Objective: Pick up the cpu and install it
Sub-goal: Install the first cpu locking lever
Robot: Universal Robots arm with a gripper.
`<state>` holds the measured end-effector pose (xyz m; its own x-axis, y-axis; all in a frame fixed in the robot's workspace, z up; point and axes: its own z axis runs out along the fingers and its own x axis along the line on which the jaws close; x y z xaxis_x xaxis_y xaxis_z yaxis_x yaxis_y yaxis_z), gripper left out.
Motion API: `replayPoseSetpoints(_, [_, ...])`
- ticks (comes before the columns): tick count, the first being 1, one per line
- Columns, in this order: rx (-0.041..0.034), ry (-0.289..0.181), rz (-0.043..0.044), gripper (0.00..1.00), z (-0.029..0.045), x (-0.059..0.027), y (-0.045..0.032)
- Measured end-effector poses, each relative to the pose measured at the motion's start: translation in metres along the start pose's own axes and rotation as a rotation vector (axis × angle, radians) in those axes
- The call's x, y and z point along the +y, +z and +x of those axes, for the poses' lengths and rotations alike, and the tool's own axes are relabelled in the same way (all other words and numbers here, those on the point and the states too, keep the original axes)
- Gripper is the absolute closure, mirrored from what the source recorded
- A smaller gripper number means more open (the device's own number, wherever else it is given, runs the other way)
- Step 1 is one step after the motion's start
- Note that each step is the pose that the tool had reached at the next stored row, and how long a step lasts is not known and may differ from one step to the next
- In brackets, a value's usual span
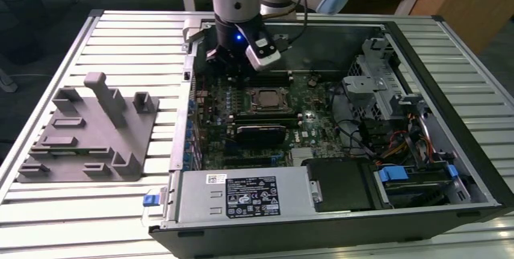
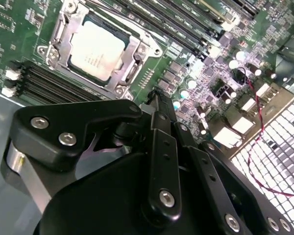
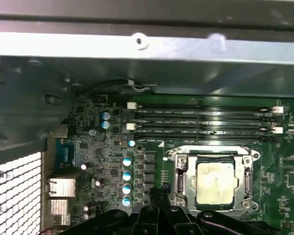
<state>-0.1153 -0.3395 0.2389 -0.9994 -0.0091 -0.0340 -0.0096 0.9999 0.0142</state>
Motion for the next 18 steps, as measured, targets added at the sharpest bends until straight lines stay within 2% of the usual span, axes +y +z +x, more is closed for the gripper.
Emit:
replayPoseSetpoints(3, [-0.0002, 0.000, -0.0163, 0.89, 0.0021, -0.0001, 0.0000])
replayPoseSetpoints(8, [-0.0007, 0.002, -0.0601, 0.89, 0.0043, -0.0006, -0.0001])
replayPoseSetpoints(14, [-0.0012, 0.004, -0.1292, 0.89, 0.0053, -0.0013, -0.0002])
replayPoseSetpoints(18, [-0.0016, 0.006, -0.1723, 0.89, 0.0056, -0.0017, -0.0002])
